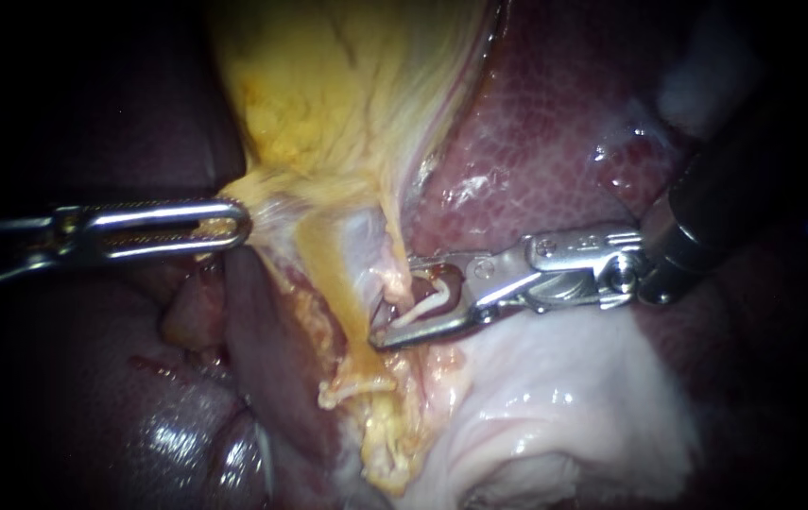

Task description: Clipping second clip left tube

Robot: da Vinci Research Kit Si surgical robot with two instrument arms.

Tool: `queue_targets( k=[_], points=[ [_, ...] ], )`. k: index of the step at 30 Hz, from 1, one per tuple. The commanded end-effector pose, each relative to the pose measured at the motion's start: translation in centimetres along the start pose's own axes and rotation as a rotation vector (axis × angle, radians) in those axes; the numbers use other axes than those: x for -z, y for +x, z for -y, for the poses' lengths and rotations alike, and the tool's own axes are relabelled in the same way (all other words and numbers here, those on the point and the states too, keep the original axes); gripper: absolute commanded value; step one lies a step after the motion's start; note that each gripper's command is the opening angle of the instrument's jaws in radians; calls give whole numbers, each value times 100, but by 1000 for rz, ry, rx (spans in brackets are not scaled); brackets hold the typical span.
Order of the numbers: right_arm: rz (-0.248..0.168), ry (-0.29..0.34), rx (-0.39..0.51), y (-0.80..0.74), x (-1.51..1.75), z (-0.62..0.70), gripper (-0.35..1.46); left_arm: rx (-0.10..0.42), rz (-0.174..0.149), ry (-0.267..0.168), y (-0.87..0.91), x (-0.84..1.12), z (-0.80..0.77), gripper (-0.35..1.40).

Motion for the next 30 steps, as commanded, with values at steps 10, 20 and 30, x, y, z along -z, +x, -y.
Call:
queue_targets(
  k=[10, 20, 30],
  points=[
    [0, 1, 1, -1, 2, 1, 52, 0, -1, 3, 0, 0, 0, -35],
    [0, 9, 0, 0, 16, 6, 53, 0, -2, 3, 0, 1, 0, -35],
    [-19, 33, -13, 21, 62, 23, 53, 0, -3, 5, -1, 4, -1, -35]
  ],
)
